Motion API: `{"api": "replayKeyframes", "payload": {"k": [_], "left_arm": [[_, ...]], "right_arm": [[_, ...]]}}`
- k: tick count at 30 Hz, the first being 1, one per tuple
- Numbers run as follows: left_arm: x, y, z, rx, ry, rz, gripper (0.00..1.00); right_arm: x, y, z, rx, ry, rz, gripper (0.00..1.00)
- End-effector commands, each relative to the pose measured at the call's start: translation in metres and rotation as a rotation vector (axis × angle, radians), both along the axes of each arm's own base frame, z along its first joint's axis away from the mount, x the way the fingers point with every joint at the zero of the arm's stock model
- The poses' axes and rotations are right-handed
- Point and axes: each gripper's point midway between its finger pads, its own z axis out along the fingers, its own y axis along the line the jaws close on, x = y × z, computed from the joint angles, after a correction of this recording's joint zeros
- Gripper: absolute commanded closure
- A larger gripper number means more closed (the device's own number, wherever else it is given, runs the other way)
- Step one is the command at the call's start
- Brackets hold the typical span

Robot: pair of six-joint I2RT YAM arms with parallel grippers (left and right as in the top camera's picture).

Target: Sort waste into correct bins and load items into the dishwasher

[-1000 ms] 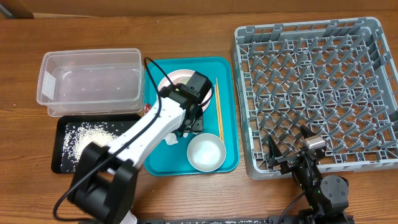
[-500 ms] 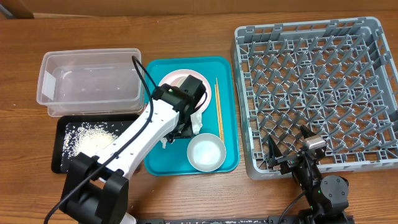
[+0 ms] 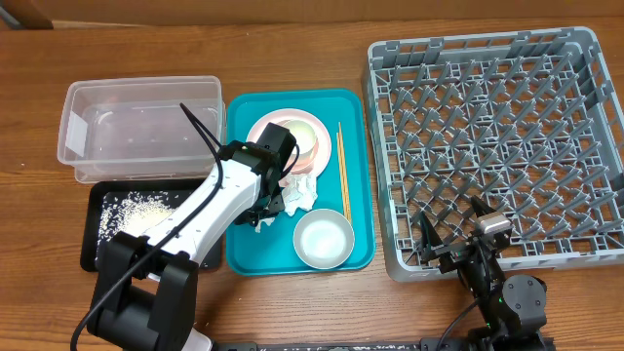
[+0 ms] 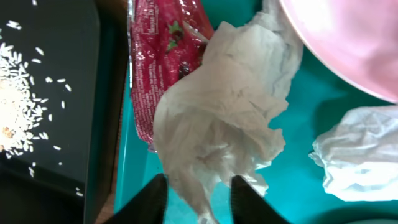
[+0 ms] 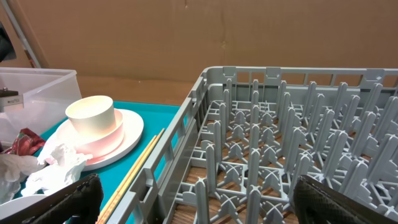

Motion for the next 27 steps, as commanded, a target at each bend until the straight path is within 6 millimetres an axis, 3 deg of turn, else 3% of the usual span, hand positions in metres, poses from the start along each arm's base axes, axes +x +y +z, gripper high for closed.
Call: {"api": "replayKeyframes", "payload": {"k": [1, 3, 4, 9, 16, 27], "left_arm": [[0.000, -0.002, 0.002, -0.018, -0.008, 0.005, 0.81], [0.000, -0.003, 0.002, -0.022, -0.008, 0.005, 0.96], [0.001, -0.004, 0.002, -0.024, -0.012, 0.000, 0.96], [0.014, -0.012, 0.013, -0.049, -0.044, -0.069, 0.96], [0.036, -0.046, 0.047, -0.187, -0.114, -0.151, 0.94], [0.038, -0.091, 0.040, -0.229, -0.159, -0.259, 0.86]], "right_arm": [[-0.001, 0.001, 0.003, 0.002, -0.014, 0.005, 0.00], [-0.001, 0.001, 0.003, 0.002, -0.015, 0.005, 0.00], [-0.001, 0.001, 0.003, 0.002, -0.015, 0.005, 0.00], [-0.001, 0.001, 0.003, 0.002, -0.015, 0.005, 0.00], [-0.001, 0.001, 0.003, 0.002, -0.014, 0.005, 0.00], [-0.001, 0.001, 0.003, 0.002, -0.015, 0.005, 0.00]]}}
